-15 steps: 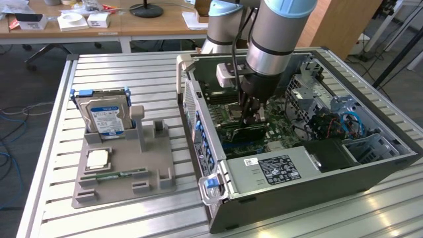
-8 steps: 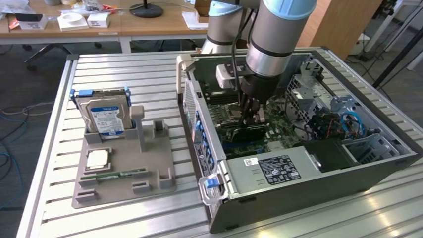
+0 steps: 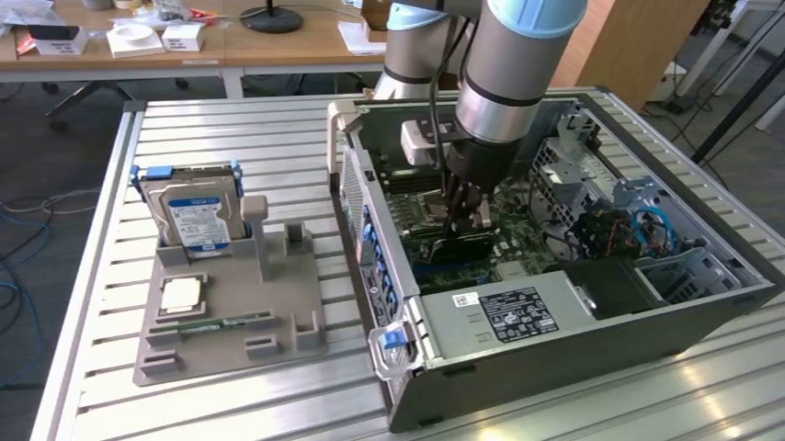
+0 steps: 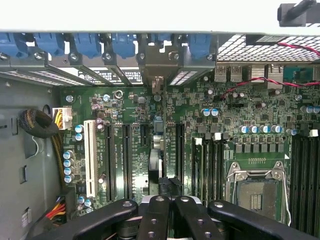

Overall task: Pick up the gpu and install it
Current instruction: 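Press down on the gpu until it lock into place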

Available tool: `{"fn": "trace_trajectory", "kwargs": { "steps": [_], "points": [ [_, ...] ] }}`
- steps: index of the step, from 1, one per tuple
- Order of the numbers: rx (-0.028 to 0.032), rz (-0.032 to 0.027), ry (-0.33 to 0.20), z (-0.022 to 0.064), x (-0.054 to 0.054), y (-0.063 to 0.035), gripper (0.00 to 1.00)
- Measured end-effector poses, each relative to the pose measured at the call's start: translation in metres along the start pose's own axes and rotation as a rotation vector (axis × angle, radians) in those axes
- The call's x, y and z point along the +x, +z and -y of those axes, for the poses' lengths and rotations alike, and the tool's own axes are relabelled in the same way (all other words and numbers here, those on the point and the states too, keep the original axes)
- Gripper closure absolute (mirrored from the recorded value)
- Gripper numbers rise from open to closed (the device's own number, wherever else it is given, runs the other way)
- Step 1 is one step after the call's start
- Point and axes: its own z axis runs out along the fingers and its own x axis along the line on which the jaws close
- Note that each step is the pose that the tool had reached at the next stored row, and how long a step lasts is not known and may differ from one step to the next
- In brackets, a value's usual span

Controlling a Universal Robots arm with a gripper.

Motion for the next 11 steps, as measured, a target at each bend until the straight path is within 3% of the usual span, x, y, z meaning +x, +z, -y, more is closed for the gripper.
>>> {"fn": "trace_trajectory", "kwargs": {
  "steps": [5,11],
  "points": [
    [0.001,0.0022,0.0,0.0,-0.0002,0.0018,0.9],
    [0.0003,0.0007,0.0,-0.0003,0.0,0.0016,0.9]
  ]
}}
